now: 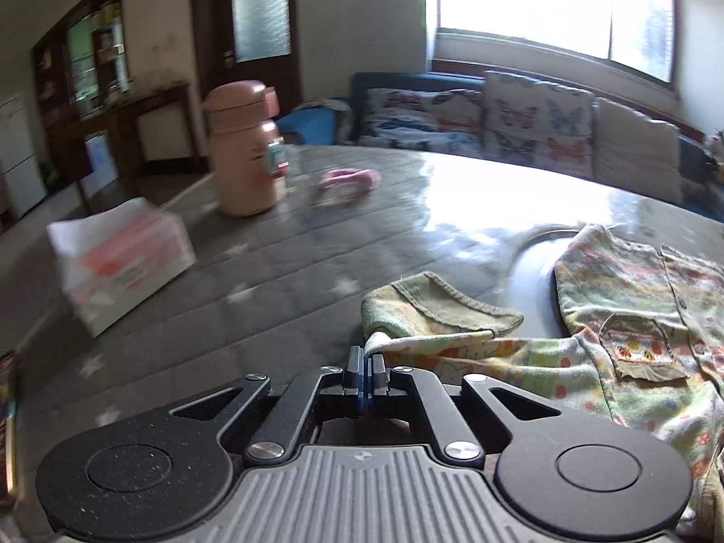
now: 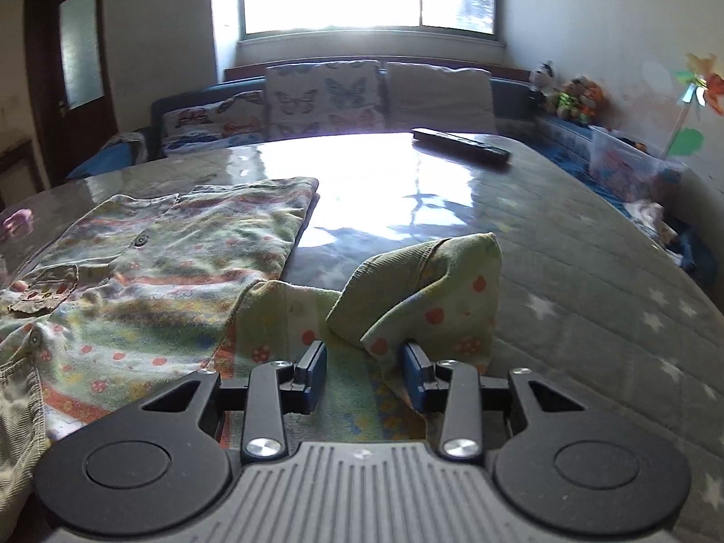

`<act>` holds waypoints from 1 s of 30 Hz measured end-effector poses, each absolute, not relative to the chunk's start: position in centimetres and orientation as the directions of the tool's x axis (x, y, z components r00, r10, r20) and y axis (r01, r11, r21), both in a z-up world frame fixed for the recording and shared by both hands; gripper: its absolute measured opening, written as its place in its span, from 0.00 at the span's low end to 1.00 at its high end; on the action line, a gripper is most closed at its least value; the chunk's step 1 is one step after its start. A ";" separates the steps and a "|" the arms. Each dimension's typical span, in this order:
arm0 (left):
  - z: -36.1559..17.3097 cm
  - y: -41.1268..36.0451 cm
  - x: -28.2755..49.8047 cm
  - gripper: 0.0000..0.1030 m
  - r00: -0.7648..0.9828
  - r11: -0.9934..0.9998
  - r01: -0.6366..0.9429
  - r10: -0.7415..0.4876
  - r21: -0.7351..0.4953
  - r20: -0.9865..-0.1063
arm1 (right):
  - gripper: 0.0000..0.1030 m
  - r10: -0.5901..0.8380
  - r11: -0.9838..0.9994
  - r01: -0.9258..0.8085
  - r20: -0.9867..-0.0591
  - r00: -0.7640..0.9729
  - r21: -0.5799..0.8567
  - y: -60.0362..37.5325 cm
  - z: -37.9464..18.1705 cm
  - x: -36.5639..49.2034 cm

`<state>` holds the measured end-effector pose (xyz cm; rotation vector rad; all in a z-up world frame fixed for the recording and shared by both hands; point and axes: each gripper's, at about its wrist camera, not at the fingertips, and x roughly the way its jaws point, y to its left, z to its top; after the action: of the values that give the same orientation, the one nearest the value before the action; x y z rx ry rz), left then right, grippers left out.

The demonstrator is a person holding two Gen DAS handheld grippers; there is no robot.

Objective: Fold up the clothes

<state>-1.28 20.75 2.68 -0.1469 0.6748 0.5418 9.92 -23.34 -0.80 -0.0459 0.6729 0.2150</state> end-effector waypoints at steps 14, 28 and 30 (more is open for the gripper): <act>1.0 21.4 -1.0 0.11 0.588 0.842 -0.534 0.437 0.078 -0.681 | 0.33 -0.026 0.993 0.091 -0.629 0.777 0.071 -32.8 -0.2 8.7; 1.4 18.6 -0.8 0.97 0.627 0.859 -0.466 0.490 0.212 -0.606 | 0.74 0.072 0.994 -0.106 -0.605 0.793 -0.021 -28.0 0.2 9.9; 1.3 18.3 -0.5 1.00 0.634 0.863 -0.443 0.492 0.242 -0.596 | 0.79 0.066 0.988 -0.140 -0.625 0.778 -0.069 -27.1 -0.7 10.4</act>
<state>-0.53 18.29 1.34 0.0753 0.7041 0.5350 10.42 -27.07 -0.67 -0.1140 0.6711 0.1118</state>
